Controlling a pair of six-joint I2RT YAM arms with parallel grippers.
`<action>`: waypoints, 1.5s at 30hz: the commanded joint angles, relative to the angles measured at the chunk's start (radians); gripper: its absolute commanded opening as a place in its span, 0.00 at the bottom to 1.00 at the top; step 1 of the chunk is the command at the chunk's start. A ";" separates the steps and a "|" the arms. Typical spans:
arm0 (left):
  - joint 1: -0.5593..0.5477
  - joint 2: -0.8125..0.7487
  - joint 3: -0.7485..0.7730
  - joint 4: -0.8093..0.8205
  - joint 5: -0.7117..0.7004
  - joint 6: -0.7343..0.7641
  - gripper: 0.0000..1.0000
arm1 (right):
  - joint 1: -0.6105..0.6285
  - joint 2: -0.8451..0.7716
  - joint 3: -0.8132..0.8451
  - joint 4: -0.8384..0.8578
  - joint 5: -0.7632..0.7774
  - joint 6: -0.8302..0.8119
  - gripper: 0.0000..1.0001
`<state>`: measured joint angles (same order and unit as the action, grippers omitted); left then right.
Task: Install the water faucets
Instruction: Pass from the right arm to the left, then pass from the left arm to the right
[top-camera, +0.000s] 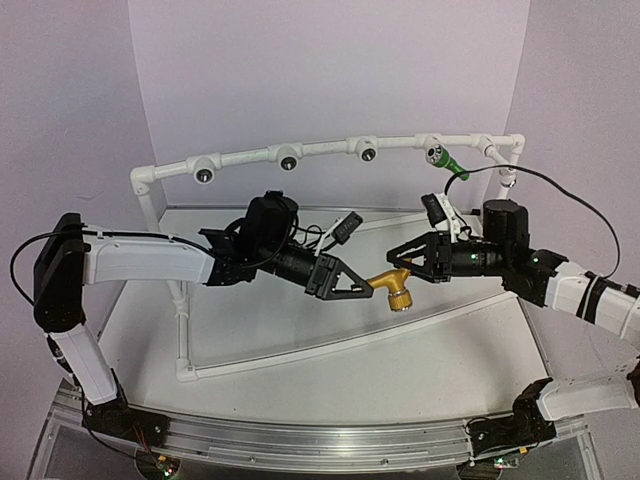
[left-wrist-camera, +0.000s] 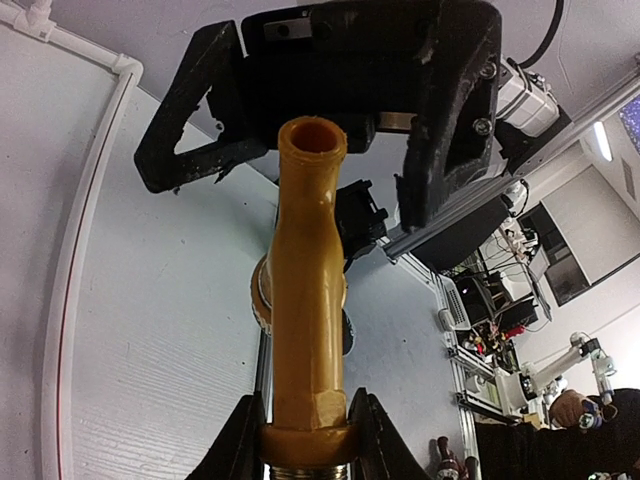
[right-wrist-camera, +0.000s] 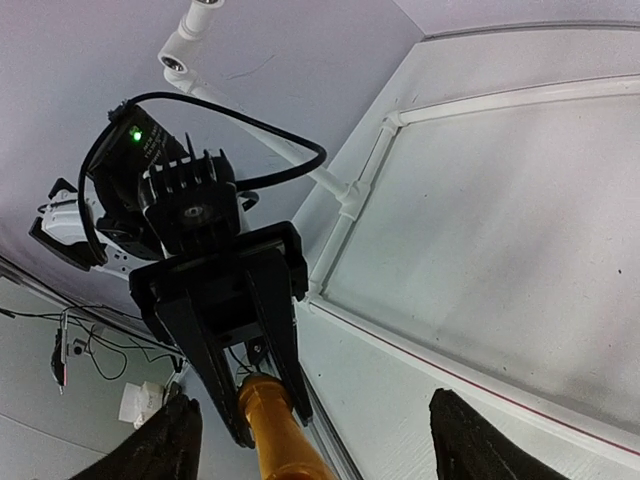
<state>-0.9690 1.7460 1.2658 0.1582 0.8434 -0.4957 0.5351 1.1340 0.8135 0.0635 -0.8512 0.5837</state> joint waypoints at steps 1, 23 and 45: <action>0.018 -0.066 -0.010 0.043 0.044 0.053 0.00 | 0.006 0.002 0.035 -0.063 -0.100 -0.108 0.83; 0.026 -0.049 -0.015 0.041 0.105 0.044 0.00 | 0.071 0.128 0.119 -0.077 -0.255 -0.188 0.22; 0.069 -0.115 -0.077 0.033 0.033 0.050 0.41 | 0.158 0.145 0.155 -0.228 0.005 -0.229 0.00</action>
<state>-0.9268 1.7163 1.2180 0.1574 0.9821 -0.4706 0.6670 1.2944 0.9051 -0.0572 -1.0577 0.3452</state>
